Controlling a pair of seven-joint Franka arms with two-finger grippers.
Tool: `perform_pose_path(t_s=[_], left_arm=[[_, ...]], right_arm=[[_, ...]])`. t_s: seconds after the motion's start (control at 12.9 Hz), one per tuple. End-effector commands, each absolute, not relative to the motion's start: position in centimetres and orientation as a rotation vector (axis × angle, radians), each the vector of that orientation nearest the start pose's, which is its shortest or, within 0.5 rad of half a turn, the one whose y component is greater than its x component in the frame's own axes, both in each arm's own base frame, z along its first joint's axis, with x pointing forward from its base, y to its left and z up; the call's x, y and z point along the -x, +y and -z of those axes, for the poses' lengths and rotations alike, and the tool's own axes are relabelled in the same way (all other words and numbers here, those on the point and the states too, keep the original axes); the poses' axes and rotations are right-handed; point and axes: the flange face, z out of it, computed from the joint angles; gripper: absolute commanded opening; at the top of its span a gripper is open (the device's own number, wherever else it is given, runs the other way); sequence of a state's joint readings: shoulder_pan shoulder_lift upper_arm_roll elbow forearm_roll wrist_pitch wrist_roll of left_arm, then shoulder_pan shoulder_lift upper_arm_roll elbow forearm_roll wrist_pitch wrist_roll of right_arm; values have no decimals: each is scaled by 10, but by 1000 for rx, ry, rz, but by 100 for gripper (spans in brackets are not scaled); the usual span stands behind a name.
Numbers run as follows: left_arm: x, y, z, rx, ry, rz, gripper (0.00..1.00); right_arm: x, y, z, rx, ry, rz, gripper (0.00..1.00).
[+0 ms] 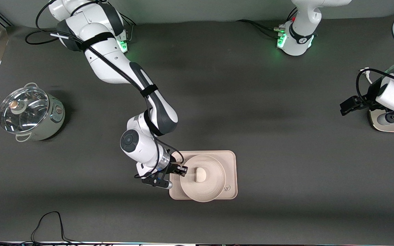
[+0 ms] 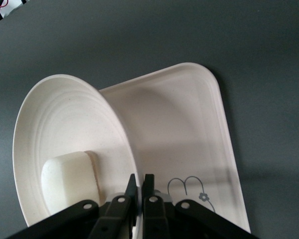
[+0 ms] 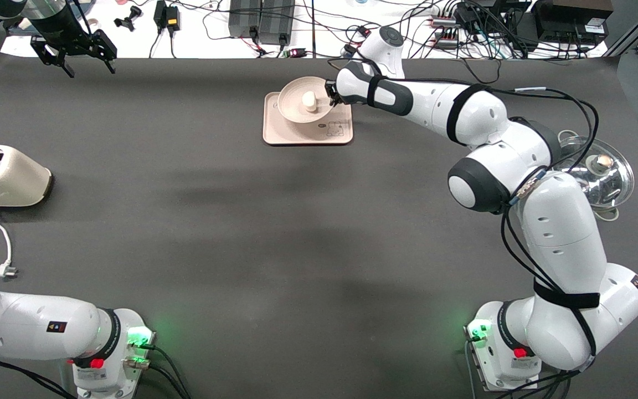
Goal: Place bun in plate and plate on tray
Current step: 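Carry the plate with the right gripper onto the cream tray, then lower the plate onto the tray and open the right gripper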
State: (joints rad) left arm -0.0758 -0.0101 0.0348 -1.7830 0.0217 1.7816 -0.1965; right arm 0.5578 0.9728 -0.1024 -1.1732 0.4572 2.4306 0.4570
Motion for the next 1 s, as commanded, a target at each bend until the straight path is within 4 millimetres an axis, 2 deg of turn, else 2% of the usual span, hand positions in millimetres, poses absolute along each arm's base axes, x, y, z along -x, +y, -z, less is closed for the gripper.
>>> perform_pose_path(t_s=[0.0, 0.08, 0.31, 0.39, 0.46, 0.54, 0.62, 0.7, 0.85, 0.93], left_arm=[[-563, -24, -550, 3102, -222, 40, 100], [-563, -24, -550, 3102, -222, 37, 100], [-566, -26, -548, 3104, -220, 49, 100], [-566, -26, -548, 3106, -221, 49, 100], [-565, -26, -547, 3105, -221, 46, 100], [-565, -26, -547, 3105, -221, 44, 100], [-565, -25, -548, 3105, -223, 44, 100], [-565, -25, -548, 3105, -223, 44, 100], [-565, -25, -548, 3105, -223, 44, 100], [-565, -25, -548, 3105, -223, 46, 100]], right_arm=[[-699, 373, -214, 2752, 239, 189, 0], [-699, 373, -210, 2756, 227, 187, 0], [-699, 373, -209, 2759, 226, 186, 13], [-699, 373, -209, 2759, 226, 186, 43], [-696, 378, -211, 2759, 231, 184, 99], [-692, 385, -220, 2758, 228, 187, 100], [-687, 381, -225, 2794, 215, 107, 100], [-691, 365, -241, 2870, 171, 63, 100], [-689, 332, -297, 2966, 118, -63, 100], [-689, 298, -339, 2998, 114, -129, 100]])
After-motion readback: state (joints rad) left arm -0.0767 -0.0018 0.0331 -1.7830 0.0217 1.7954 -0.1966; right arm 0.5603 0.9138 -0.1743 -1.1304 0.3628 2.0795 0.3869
